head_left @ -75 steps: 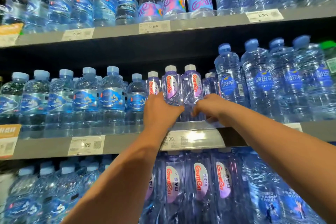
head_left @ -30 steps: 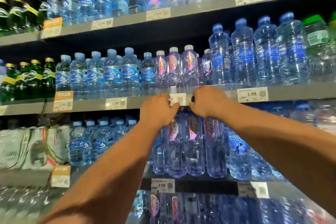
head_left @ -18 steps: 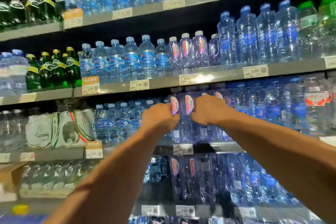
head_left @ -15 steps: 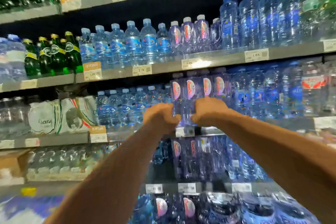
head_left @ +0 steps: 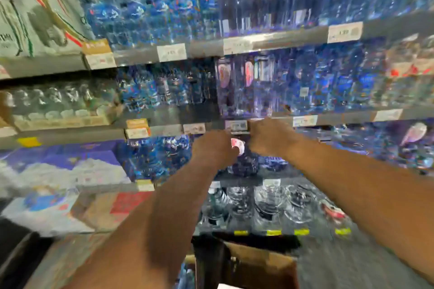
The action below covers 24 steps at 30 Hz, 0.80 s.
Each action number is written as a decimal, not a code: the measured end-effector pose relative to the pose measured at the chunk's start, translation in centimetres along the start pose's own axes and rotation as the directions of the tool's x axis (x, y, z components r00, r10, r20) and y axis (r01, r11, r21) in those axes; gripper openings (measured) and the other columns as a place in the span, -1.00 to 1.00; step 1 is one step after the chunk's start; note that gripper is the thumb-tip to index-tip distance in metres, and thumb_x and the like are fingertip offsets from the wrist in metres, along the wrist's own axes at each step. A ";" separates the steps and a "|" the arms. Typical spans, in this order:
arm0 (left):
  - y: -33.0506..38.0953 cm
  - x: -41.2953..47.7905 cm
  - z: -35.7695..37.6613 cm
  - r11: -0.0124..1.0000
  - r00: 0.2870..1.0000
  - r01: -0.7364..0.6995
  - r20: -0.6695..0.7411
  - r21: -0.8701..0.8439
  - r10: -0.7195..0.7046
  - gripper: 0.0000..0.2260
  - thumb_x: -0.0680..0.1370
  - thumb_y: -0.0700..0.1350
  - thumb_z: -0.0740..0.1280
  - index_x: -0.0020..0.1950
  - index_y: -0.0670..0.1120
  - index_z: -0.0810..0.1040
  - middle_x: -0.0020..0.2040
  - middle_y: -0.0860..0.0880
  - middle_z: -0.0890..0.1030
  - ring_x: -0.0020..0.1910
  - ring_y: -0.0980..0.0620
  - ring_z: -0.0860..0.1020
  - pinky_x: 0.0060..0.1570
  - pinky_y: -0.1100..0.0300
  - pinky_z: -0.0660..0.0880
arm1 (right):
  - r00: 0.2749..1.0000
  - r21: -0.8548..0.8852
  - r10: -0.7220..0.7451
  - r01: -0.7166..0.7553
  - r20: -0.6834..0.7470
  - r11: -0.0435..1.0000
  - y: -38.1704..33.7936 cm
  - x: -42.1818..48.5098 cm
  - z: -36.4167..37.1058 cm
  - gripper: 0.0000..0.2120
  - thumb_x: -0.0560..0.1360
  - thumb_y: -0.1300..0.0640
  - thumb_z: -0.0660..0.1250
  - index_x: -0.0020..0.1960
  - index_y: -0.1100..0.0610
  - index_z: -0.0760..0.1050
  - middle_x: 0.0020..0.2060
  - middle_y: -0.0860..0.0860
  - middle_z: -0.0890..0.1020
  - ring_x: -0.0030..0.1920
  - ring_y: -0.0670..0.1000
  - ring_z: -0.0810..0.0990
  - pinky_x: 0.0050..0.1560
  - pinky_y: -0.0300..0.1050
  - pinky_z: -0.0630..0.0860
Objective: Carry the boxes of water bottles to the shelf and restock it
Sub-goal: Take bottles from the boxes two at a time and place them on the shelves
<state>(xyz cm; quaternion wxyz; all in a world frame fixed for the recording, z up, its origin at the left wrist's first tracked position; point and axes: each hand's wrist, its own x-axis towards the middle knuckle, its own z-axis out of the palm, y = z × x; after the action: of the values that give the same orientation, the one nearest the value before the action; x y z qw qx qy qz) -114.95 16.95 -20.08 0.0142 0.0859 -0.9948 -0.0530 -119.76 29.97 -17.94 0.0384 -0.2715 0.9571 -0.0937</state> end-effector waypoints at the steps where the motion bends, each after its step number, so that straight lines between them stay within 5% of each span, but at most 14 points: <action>1: -0.1 -0.2 1.9 1.000 0.999 0.001 0.032 -0.005 -0.001 -0.68 0.52 0.07 0.22 0.20 -0.03 0.53 0.15 -0.12 0.60 0.15 -0.16 0.55 0.08 0.01 0.50 | 0.999 0.006 0.017 -0.017 0.029 1.000 0.4 -0.2 1.7 -0.86 0.52 0.07 0.25 -0.11 0.13 0.47 -0.10 0.11 0.54 0.06 0.13 0.56 -0.15 -0.18 0.34; 10: -0.4 0.1 16.9 0.994 0.954 0.099 0.288 -0.035 -0.085 -0.68 0.55 0.03 0.20 0.27 0.00 0.47 0.19 -0.06 0.56 0.18 -0.10 0.53 0.07 0.03 0.48 | 0.956 -0.155 0.032 0.014 0.293 0.988 4.8 1.0 16.7 -0.73 0.54 0.05 0.18 0.12 0.12 0.55 0.09 0.06 0.61 0.12 0.13 0.57 0.05 -0.02 0.56; 13: -0.3 0.9 20.8 0.991 0.926 0.123 0.366 -0.050 -0.097 -0.73 0.55 0.01 0.20 0.19 -0.05 0.48 0.15 -0.09 0.57 0.15 -0.13 0.54 0.03 0.05 0.49 | 0.920 -0.144 0.053 0.004 0.388 0.990 6.4 2.3 20.3 -0.75 0.56 0.11 0.17 0.14 0.16 0.53 0.11 0.08 0.60 0.12 0.13 0.57 -0.01 -0.05 0.53; 18: -1.1 2.2 26.9 0.988 0.885 0.152 0.443 0.009 -0.140 -0.61 0.55 0.06 0.19 0.37 0.01 0.41 0.32 -0.09 0.50 0.28 -0.13 0.47 0.18 0.01 0.46 | 0.863 -0.112 0.086 -0.034 0.497 0.993 8.1 4.1 26.5 -0.74 0.53 0.09 0.22 0.14 0.18 0.52 0.10 0.10 0.59 0.08 0.14 0.59 -0.03 -0.06 0.51; 24: -3.4 3.0 36.3 0.962 0.812 0.269 0.549 -0.053 -0.197 -0.74 0.53 0.01 0.19 0.17 -0.03 0.48 0.13 -0.12 0.58 0.10 -0.17 0.56 -0.03 0.03 0.51 | 0.748 -0.056 0.093 -0.074 0.657 0.996 9.0 5.1 36.7 -0.67 0.56 0.09 0.20 0.29 0.17 0.44 0.20 0.13 0.53 0.21 0.19 0.52 0.12 0.02 0.49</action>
<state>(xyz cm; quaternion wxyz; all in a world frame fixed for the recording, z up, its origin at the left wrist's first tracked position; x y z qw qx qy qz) -118.66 16.80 -56.45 -0.2669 0.1877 -0.9349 -0.1400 -124.12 28.99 -55.82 0.3734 -0.2444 0.8946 0.0224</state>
